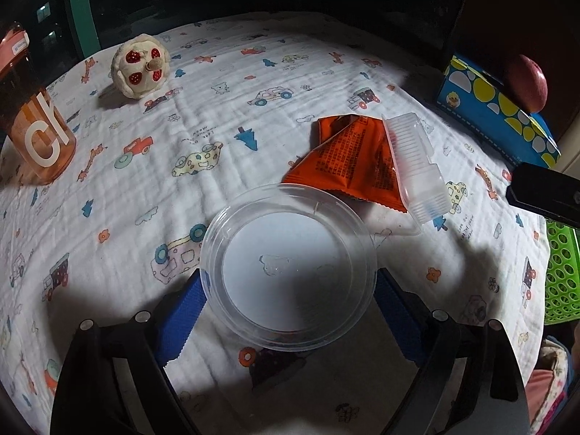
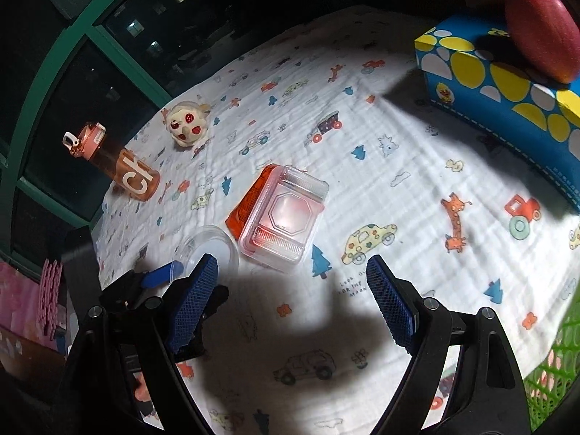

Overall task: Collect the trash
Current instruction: 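Grasp the clear rectangular box with the right tool while the left tool grasps the clear round lid, then carry the clear box and clear lid over the green basket with both tools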

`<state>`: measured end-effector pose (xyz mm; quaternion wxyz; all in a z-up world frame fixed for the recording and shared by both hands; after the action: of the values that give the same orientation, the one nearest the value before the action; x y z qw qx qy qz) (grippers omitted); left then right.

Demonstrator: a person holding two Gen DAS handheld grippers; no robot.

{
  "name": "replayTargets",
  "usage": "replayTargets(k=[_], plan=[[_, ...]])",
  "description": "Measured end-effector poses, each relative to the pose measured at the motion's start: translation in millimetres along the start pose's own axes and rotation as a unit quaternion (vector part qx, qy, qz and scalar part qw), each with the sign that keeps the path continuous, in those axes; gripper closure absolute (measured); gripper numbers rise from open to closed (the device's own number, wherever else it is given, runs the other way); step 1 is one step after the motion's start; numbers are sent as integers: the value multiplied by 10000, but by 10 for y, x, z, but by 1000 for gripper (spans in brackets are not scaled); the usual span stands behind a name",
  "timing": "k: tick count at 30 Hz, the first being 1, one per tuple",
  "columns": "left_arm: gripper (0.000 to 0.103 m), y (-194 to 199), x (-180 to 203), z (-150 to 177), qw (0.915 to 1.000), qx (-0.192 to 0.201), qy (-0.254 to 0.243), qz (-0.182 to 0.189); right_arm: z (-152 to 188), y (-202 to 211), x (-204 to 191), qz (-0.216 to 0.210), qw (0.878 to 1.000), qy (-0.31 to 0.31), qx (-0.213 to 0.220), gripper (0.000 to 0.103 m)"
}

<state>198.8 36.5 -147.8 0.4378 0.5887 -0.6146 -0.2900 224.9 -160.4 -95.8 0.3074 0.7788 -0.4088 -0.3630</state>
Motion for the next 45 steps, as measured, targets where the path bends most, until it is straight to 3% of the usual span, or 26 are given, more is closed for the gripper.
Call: replayTargets(k=[11,15,21,23,34,45], plan=[[15,211,-178,-15,9997,177,183,16,-230,-525,-5,-43,9993,-271,-243,22],[15,254,-202,-27,9996,205,213,44,-255,-651,22,-82,9986,-415,-333,27],[15,278,-207,-17,9995,215,236,29,-236,-750,36,-118,9976,-502,-454,43],[15,282,-205,-6,9995,204,239,29,-224,-738,30,-108,9978,-501,-427,44],[15,382,-75,69,9995,231,186,88,-28,-295,-2,7,9998,-114,-184,46],[15,569,278,264,9992,254,5,320,288,380,-53,465,9981,352,198,46]])
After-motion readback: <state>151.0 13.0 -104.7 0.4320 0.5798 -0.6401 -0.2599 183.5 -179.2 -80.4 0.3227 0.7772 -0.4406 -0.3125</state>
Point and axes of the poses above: each gripper's, at about its wrist camera, not at the fingertips, and y roughly against the way its jaws point, x to its right, z to its underside, the point moved 2 cm from there along -y, roughly the way its jaws point, and after that the axes turned 15 degrees about y, right-handed, at the moved point
